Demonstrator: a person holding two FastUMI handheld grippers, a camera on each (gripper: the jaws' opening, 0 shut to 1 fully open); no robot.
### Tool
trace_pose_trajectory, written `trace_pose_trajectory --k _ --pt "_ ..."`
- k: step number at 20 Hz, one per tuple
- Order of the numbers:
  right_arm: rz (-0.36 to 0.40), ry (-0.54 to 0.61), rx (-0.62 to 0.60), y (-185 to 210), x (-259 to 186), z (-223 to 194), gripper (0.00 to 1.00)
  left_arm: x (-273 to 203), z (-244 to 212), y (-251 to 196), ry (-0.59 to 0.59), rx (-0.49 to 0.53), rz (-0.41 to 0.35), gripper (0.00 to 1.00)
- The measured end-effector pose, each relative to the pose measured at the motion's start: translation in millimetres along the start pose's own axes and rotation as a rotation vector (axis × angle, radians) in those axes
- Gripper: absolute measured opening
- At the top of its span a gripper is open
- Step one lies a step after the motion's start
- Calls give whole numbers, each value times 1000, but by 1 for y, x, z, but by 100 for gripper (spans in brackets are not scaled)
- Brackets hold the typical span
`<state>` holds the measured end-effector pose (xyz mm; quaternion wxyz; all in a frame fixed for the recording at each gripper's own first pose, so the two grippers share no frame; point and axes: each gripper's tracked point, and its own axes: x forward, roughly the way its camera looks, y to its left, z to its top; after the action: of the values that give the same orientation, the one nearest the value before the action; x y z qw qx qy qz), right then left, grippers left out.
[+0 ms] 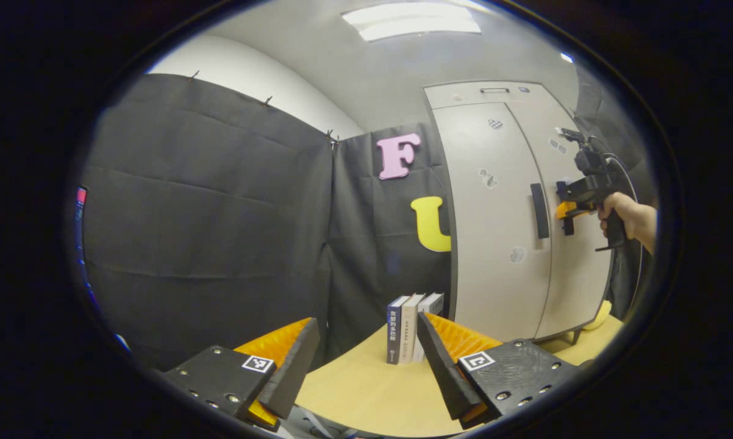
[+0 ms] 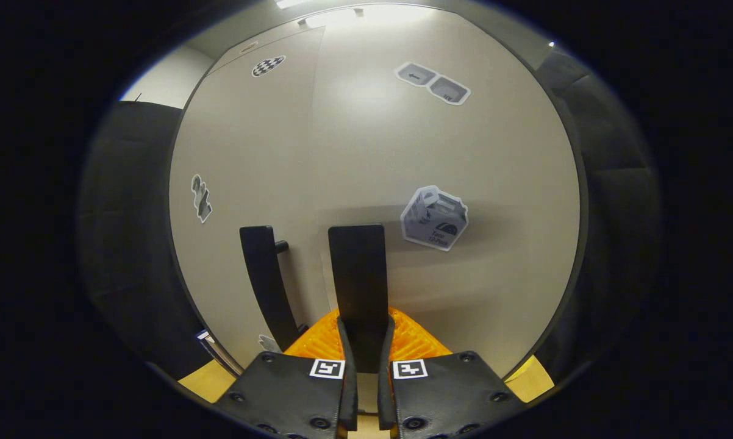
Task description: Open the right door of the double-door shoe cabinet with the right hand, and open the left door with the left hand.
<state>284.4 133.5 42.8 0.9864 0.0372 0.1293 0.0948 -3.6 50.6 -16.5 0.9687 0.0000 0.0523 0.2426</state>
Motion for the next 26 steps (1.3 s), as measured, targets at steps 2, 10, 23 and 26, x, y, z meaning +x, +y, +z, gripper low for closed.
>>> trace_pose_trajectory --k 2,10,23,26 --pt "21 3 5 0 -7 -1 15 -1 4 -5 -9 3 -18 94" --pt "91 1 -2 -7 -44 -4 14 2 12 -37 -28 14 -107 94" --pt "157 23 -30 -27 -102 -9 12 4 21 -101 -56 4 -240 94" --pt "164 20 -33 -32 -109 -11 14 3 19 -116 -49 -3 -272 94"
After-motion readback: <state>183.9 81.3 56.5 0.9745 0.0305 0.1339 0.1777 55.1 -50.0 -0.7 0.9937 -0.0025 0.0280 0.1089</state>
